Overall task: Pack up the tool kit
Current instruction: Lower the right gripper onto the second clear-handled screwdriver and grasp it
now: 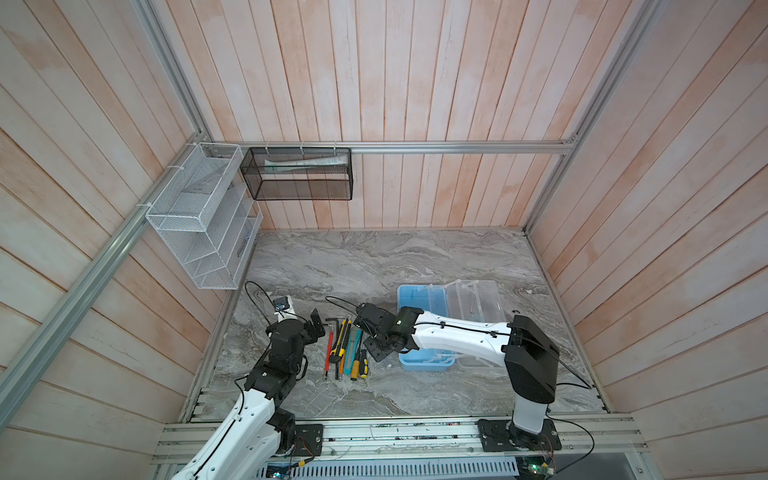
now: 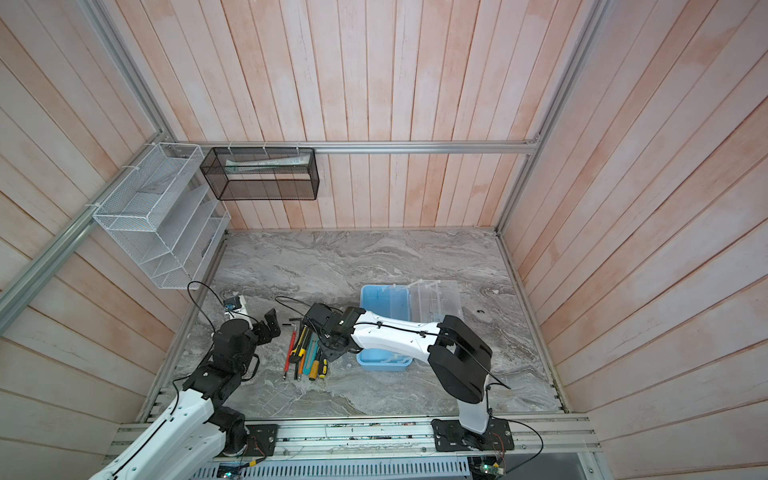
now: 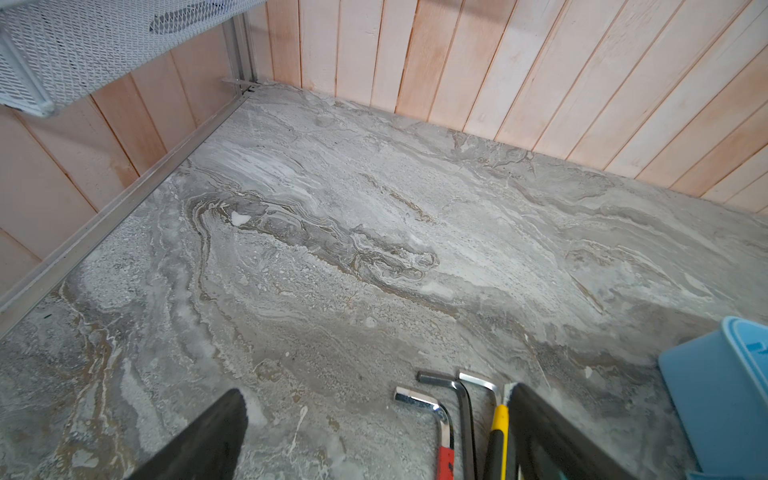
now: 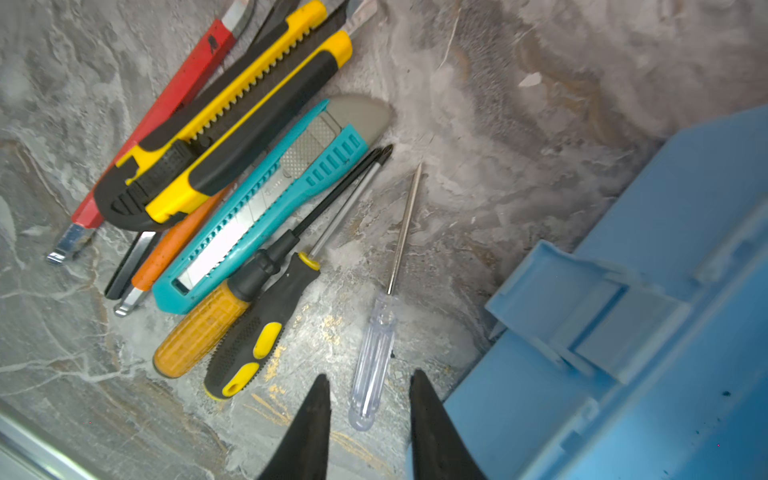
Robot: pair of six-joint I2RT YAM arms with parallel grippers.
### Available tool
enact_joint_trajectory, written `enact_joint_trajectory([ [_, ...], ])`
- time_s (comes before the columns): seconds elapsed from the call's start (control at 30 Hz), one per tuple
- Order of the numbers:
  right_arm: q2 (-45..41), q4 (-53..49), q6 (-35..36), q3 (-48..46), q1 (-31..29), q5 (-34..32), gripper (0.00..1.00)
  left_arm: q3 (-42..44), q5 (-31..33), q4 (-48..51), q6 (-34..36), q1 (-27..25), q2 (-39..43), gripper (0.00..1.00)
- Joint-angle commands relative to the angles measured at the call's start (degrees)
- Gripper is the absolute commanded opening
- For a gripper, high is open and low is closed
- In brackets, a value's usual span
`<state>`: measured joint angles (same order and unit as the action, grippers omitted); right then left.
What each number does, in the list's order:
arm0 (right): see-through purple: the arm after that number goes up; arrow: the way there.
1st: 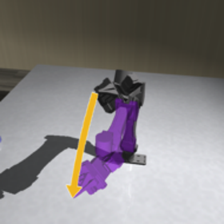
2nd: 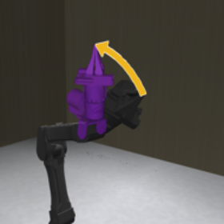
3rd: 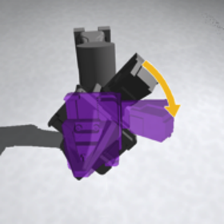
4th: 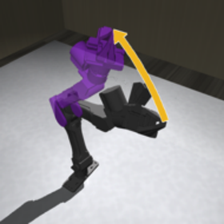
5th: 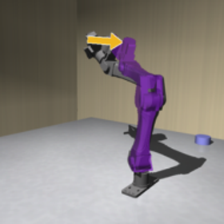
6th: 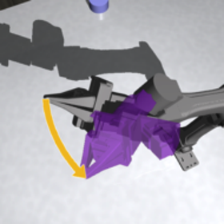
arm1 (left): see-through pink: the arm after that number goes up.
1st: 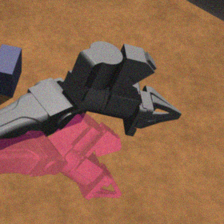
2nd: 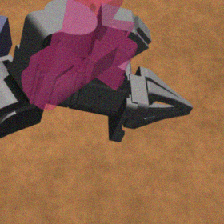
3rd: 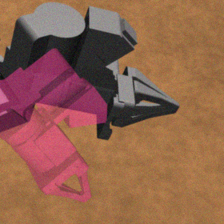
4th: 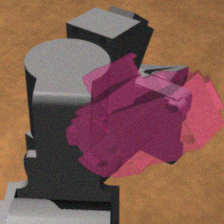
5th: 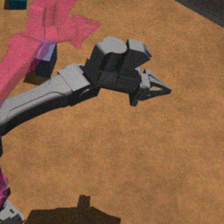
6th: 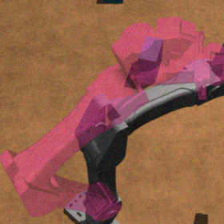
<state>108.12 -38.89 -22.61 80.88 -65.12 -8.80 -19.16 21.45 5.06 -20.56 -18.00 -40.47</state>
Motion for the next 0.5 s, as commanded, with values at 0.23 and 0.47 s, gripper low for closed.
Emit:
enact_joint_trajectory([
  [0.23,7.4,-3.6,1.7,4.4,0.0,1.7,0.39,-0.5,-0.1,-0.9,0.5,0.4,0.8,1.00],
  [0.47,10.8,-5.7,1.9,7.0,0.8,0.9,0.38,-0.5,-0.1,-1.0,0.6,0.3,0.9,1.00],
])
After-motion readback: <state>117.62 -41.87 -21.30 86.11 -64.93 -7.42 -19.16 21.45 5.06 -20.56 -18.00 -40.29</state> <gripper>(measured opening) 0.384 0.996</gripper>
